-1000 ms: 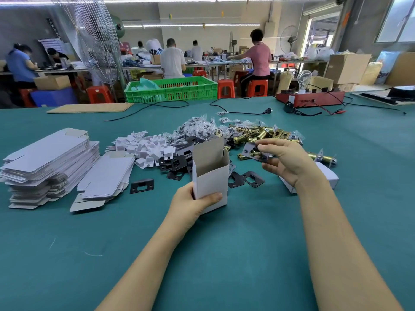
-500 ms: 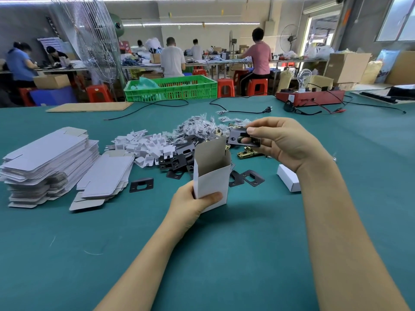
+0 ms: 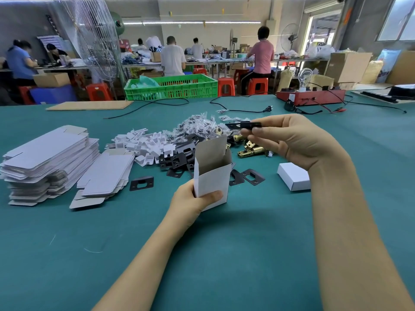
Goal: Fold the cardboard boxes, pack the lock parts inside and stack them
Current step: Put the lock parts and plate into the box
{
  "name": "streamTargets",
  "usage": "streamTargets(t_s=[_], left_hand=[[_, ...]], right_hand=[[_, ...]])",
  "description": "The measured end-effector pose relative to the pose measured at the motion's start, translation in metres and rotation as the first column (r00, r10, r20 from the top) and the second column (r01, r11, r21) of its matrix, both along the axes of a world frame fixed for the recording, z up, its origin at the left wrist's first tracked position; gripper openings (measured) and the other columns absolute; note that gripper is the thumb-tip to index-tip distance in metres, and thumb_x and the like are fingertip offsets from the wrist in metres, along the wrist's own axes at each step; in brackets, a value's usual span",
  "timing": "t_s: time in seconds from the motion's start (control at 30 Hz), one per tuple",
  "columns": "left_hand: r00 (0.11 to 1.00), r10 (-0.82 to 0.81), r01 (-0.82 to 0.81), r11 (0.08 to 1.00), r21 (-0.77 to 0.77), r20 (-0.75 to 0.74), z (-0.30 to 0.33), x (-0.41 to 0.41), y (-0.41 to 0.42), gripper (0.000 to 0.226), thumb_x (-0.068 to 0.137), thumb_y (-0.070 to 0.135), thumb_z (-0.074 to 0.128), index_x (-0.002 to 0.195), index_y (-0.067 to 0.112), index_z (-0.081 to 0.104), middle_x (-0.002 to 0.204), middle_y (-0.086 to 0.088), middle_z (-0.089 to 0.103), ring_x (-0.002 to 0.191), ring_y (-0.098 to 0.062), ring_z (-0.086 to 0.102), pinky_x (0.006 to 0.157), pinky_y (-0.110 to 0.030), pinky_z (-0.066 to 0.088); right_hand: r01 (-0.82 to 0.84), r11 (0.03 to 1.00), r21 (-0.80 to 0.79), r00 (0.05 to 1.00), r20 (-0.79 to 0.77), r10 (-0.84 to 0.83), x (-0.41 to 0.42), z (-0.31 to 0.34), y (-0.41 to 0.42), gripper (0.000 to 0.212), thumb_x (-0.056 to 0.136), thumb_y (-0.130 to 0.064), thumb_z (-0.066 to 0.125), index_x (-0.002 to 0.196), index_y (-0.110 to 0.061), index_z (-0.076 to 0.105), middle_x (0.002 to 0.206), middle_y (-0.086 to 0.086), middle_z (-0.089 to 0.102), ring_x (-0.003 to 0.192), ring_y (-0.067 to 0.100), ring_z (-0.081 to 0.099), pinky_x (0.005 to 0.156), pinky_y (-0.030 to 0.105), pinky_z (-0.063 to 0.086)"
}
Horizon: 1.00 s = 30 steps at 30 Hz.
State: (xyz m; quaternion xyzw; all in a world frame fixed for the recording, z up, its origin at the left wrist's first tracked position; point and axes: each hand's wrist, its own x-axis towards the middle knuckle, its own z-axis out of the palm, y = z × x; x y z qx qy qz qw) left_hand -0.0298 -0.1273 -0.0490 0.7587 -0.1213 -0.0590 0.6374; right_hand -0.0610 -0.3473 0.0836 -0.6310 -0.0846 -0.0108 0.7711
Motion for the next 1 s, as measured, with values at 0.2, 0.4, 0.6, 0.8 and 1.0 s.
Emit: streamTargets(t_s=[0.2, 0.4, 0.6, 0.8, 1.0], left_hand=[[0.993, -0.016, 0.009, 0.998, 0.066, 0.114, 0.001, -0.005, -0.004, 0.027, 0.064, 0.037, 0.076, 0.09, 0.034, 0.071, 0.087, 0.015, 0.072, 0.084, -0.012, 0.066, 0.073, -0.026, 0.052], [0.979, -0.009, -0.013, 0.994, 0.108, 0.202, -0.002, -0.008, -0.005, 0.023, 0.075, 0.023, 0.084, 0.081, 0.037, 0.067, 0.077, 0.023, 0.068, 0.069, 0.002, 0.059, 0.059, -0.011, 0.043], [0.993, -0.007, 0.002, 0.999, 0.044, 0.117, -0.001, -0.008, -0.006, 0.032, 0.059, 0.046, 0.077, 0.088, 0.033, 0.071, 0.088, 0.015, 0.073, 0.086, -0.011, 0.067, 0.071, -0.025, 0.053], [0.999, -0.031, 0.031, 1.0, -0.002, 0.035, -0.001, -0.003, -0.005, 0.035, 0.058, 0.045, 0.079, 0.092, 0.037, 0.072, 0.095, 0.013, 0.075, 0.092, -0.01, 0.069, 0.081, -0.03, 0.054], [1.0, -0.029, 0.028, 0.998, -0.058, -0.011, -0.001, -0.001, -0.005, 0.035, 0.062, 0.035, 0.08, 0.096, 0.035, 0.071, 0.098, 0.011, 0.075, 0.095, -0.011, 0.07, 0.085, -0.031, 0.055]], right_hand=[[0.11, 0.96, -0.258, 0.993, 0.073, -0.094, -0.006, 0.006, -0.001, 0.021, 0.065, -0.019, 0.074, 0.083, -0.009, 0.066, 0.064, 0.0, 0.067, 0.052, 0.009, 0.06, 0.049, 0.016, 0.049], [0.062, 0.861, -0.505, 0.988, 0.155, 0.019, -0.021, 0.019, 0.001, 0.029, 0.066, -0.02, 0.074, 0.089, -0.004, 0.066, 0.072, 0.004, 0.066, 0.061, 0.015, 0.066, 0.05, 0.019, 0.049], [0.06, 0.765, -0.641, 0.987, 0.155, 0.053, -0.023, 0.028, 0.018, 0.011, 0.079, -0.003, 0.073, 0.089, -0.004, 0.068, 0.082, 0.011, 0.073, 0.078, 0.026, 0.073, 0.062, 0.027, 0.059], [0.23, 0.483, -0.845, 0.955, 0.292, 0.056, -0.011, 0.027, 0.051, 0.017, 0.078, 0.0, 0.068, 0.082, -0.017, 0.069, 0.078, -0.003, 0.071, 0.07, 0.007, 0.067, 0.072, 0.022, 0.056], [0.279, 0.333, -0.901, 0.936, 0.332, 0.115, -0.004, 0.022, 0.074, 0.02, 0.078, 0.001, 0.064, 0.08, -0.019, 0.063, 0.085, 0.005, 0.071, 0.066, 0.009, 0.06, 0.063, 0.019, 0.05]])
